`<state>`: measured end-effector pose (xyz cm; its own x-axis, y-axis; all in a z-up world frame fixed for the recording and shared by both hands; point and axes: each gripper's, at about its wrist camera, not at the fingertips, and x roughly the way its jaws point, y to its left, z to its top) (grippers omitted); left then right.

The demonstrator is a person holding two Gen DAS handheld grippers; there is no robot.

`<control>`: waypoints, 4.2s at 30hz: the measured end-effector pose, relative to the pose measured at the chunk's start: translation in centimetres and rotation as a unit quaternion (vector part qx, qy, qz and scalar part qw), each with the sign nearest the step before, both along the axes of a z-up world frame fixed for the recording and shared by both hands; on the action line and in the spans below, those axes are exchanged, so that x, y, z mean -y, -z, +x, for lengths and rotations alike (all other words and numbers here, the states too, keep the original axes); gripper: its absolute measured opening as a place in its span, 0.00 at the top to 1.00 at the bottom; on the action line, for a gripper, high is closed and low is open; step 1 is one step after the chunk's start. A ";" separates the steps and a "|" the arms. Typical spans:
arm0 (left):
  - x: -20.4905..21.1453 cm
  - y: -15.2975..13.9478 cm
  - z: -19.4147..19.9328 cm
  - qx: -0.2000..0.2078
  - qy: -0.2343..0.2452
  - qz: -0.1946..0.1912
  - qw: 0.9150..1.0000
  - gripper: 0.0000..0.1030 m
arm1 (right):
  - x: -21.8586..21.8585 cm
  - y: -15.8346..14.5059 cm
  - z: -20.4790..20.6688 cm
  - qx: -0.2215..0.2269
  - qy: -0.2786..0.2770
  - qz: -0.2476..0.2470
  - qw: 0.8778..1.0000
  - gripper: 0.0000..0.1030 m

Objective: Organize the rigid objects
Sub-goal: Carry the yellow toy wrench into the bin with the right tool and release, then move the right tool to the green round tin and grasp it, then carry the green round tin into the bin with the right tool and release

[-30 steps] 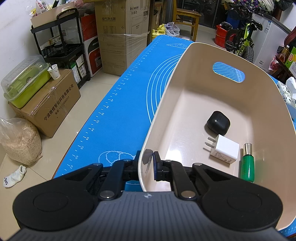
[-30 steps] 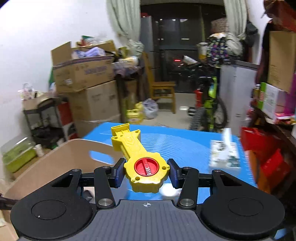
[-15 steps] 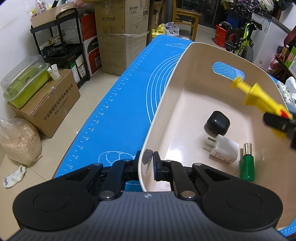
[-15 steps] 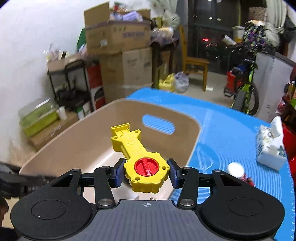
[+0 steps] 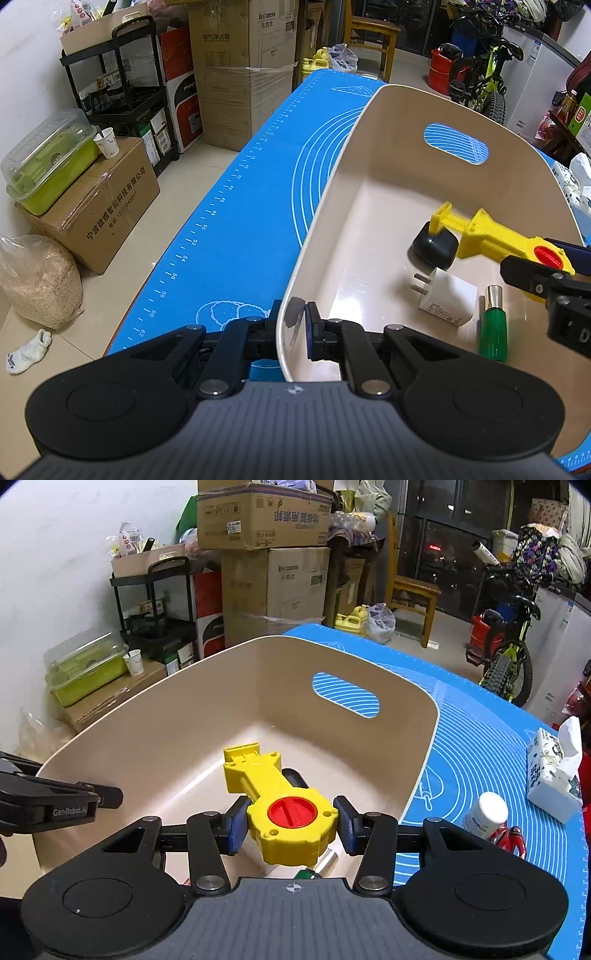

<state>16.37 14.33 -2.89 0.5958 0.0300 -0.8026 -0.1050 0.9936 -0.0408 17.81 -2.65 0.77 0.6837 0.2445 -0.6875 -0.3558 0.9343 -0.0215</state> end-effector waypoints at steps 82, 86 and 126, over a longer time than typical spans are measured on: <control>0.2 -0.1 0.0 -0.001 0.001 -0.002 1.000 0.87 | 14.1 7.3 3.3 -0.010 0.093 -0.029 0.995 0.55; 0.3 -0.1 0.0 -0.002 0.000 -0.002 1.000 0.87 | 14.0 7.1 3.7 -0.010 0.091 -0.022 0.996 0.55; 0.0 0.0 0.1 -0.003 -0.001 -0.004 1.000 0.87 | 4.5 -3.7 -0.7 0.064 0.013 0.067 0.996 0.73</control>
